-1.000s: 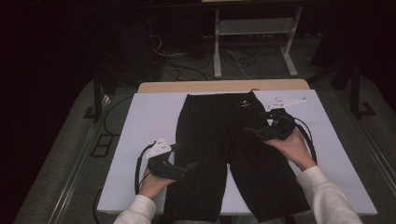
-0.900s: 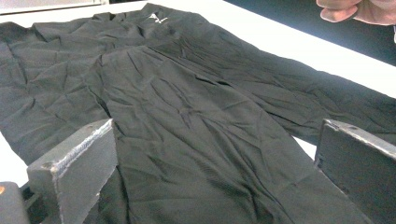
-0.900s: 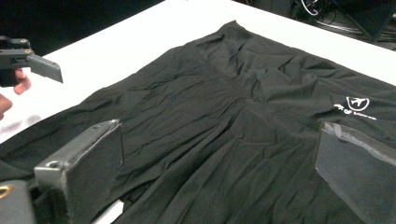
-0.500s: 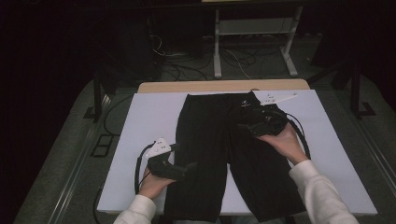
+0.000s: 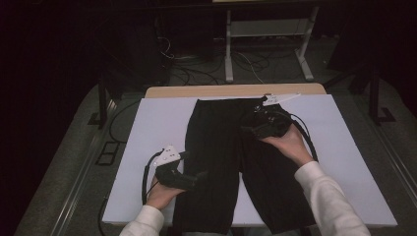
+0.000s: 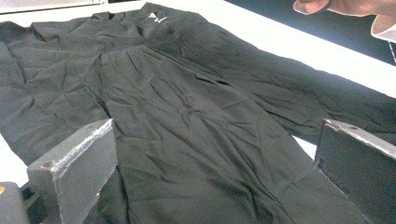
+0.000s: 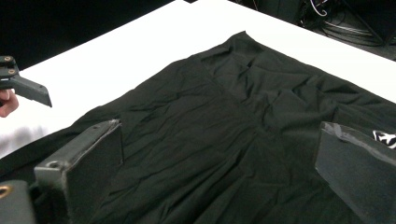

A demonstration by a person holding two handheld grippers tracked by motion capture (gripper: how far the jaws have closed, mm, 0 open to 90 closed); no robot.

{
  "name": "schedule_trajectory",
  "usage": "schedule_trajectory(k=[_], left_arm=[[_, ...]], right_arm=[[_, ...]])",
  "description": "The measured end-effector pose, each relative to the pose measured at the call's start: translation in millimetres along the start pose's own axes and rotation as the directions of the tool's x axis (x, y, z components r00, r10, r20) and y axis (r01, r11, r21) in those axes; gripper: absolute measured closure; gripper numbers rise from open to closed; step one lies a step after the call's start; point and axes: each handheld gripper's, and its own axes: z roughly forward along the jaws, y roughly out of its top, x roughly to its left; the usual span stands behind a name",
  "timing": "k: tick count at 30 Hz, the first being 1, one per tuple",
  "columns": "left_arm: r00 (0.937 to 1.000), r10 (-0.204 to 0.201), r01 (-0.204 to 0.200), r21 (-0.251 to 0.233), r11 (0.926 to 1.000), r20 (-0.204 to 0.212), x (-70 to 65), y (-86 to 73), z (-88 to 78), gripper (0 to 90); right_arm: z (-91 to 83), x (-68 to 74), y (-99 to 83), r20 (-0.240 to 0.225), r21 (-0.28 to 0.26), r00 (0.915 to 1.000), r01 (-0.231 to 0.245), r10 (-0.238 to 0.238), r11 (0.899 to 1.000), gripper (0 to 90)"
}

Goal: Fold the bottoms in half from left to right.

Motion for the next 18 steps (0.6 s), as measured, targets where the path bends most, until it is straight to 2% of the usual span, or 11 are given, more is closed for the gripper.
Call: schedule_trajectory(k=[18], left_arm=[[1.0,0.005,-0.005,0.002,1.0,0.003,0.6,0.2,-0.2,0.0]], right_arm=[[30.8,1.8,21.3,-0.013,0.011,0.9998,0.016,-0.016,1.0,1.7]])
